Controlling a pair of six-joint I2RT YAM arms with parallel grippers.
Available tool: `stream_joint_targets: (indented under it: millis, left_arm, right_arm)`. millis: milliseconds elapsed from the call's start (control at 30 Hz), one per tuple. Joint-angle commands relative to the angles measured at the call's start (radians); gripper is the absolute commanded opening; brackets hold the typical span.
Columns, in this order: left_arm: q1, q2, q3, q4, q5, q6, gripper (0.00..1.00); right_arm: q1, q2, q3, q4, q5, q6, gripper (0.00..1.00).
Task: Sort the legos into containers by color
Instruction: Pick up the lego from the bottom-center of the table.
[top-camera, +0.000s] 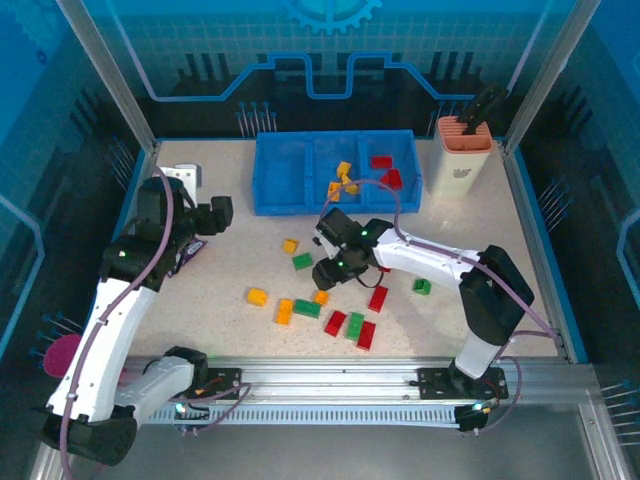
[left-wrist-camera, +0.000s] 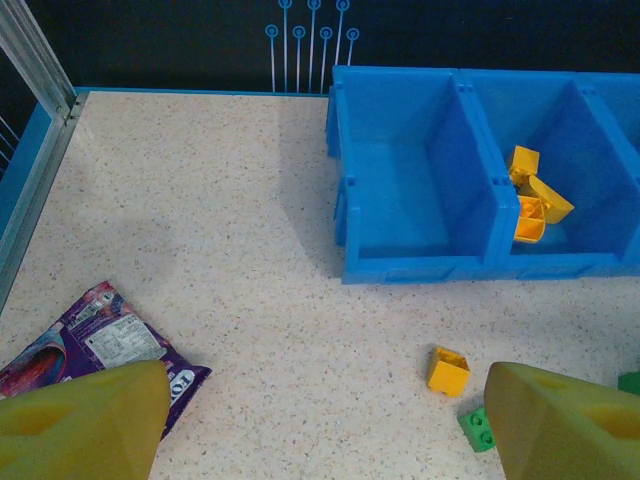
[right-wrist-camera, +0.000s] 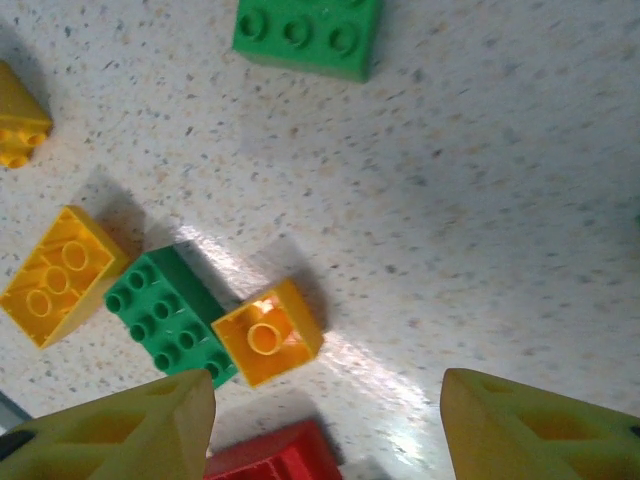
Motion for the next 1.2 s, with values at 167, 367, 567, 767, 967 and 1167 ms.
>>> stream_joint_targets:
  millis: [167, 367, 567, 767, 967, 1167]
  left_arm:
    - [0.011, -0.003, -0.010, 0.005, 0.011, 0.019, 0.84]
    - [0.012, 0.005, -0.020, 0.014, 0.010, 0.022, 0.84]
    - [0.012, 0.008, -0.022, 0.015, 0.009, 0.022, 0.84]
    - [0.014, 0.007, -0.023, 0.016, 0.012, 0.021, 0.84]
    - [0.015, 0.004, -0.024, 0.013, 0.011, 0.024, 0.84]
    - [0.015, -0.001, -0.030, 0.017, 0.016, 0.018, 0.84]
  right_arm:
    - [0.056, 0.088, -0.023, 0.067, -0.059, 0.164, 0.65]
    - [0.080, 0.147, 0.012, 0.033, -0.018, 0.168, 0.67]
    - [0.082, 0.190, 0.027, 0.019, 0.002, 0.177, 0.68]
    - [0.076, 0.216, 0.036, 0.041, 0.000, 0.186, 0.63]
    - [0.073, 0.225, 0.018, 0.003, 0.034, 0.180, 0.56]
    - [0.048, 0.180, -0.049, -0.002, 0.052, 0.179, 0.52]
